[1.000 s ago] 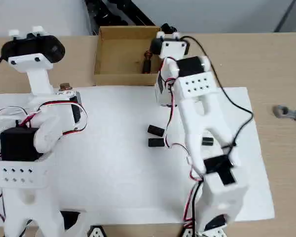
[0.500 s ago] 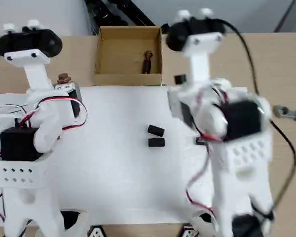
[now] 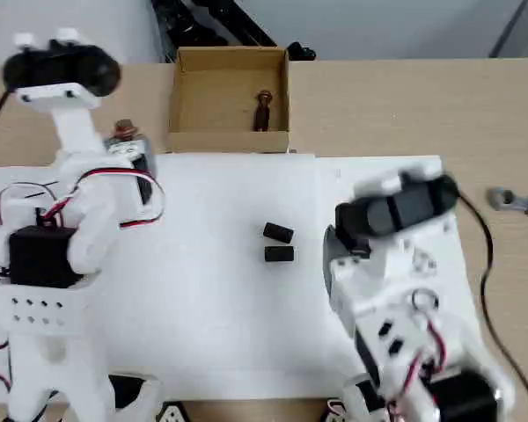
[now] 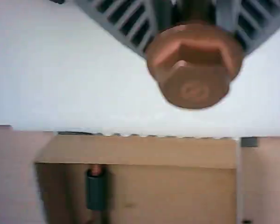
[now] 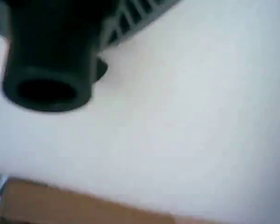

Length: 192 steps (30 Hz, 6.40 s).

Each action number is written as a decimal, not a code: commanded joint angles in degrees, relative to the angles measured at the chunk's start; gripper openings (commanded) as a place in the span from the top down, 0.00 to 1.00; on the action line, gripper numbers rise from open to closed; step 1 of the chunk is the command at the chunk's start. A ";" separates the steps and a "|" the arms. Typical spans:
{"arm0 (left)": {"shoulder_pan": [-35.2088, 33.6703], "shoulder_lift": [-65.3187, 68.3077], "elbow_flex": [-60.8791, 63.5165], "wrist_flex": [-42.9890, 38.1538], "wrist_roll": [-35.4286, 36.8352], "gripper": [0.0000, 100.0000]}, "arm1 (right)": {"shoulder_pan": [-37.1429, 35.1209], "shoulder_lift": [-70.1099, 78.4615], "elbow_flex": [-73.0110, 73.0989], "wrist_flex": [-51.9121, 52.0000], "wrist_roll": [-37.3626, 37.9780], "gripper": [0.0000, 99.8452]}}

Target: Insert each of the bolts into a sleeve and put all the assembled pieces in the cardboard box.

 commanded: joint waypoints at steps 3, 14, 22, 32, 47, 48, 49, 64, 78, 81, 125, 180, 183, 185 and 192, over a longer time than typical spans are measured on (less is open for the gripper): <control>6.59 -1.76 -0.40 -3.96 -0.26 0.99 | -0.31 -20.09 21.10 -11.74 0.18 1.00; 15.03 -1.76 -0.66 -14.42 -3.96 0.99 | -6.64 -19.82 29.45 -28.70 -5.01 1.00; 23.56 -1.76 -0.66 -18.37 -3.69 1.00 | -12.35 -18.15 36.40 -43.30 1.05 1.00; 26.99 -6.15 -0.66 -20.84 -3.60 1.00 | -12.35 -18.15 38.59 -48.40 2.73 1.00; 28.84 -7.03 1.10 -19.52 2.99 1.00 | -12.44 -18.15 40.26 -48.66 2.73 1.00; 28.84 -7.03 1.27 -19.43 3.08 1.00 | -12.44 -18.15 40.26 -48.66 2.73 1.00; 28.84 -7.03 1.27 -19.43 3.69 1.00 | -12.44 -18.15 40.18 -48.66 2.73 1.00; 33.49 -6.95 6.81 -22.86 5.10 1.00 | -12.44 -18.24 40.18 -48.66 2.37 1.00; 31.21 -6.95 7.25 -23.03 4.92 1.00 | -12.44 -18.24 40.09 -48.66 2.37 1.00; 31.21 -6.95 9.27 -25.23 5.01 1.00 | -12.44 -18.24 40.09 -48.66 2.37 1.00; 31.74 -7.38 12.35 -15.74 3.43 0.96 | -12.18 -18.24 40.00 -48.66 2.37 1.00; -9.67 -7.56 2.86 12.84 -8.97 0.99 | -0.13 86.55 -24.88 -83.47 2.46 1.00; -10.81 -7.56 3.12 12.84 -8.88 0.99 | 0.66 94.64 -31.47 -84.18 2.46 1.00; -11.08 -7.56 4.09 12.84 -8.88 0.99 | 0.75 98.95 -34.99 -84.18 2.46 0.99; -11.08 -7.56 7.16 12.48 -8.88 0.99 | 1.10 110.20 -42.20 -84.18 2.46 0.99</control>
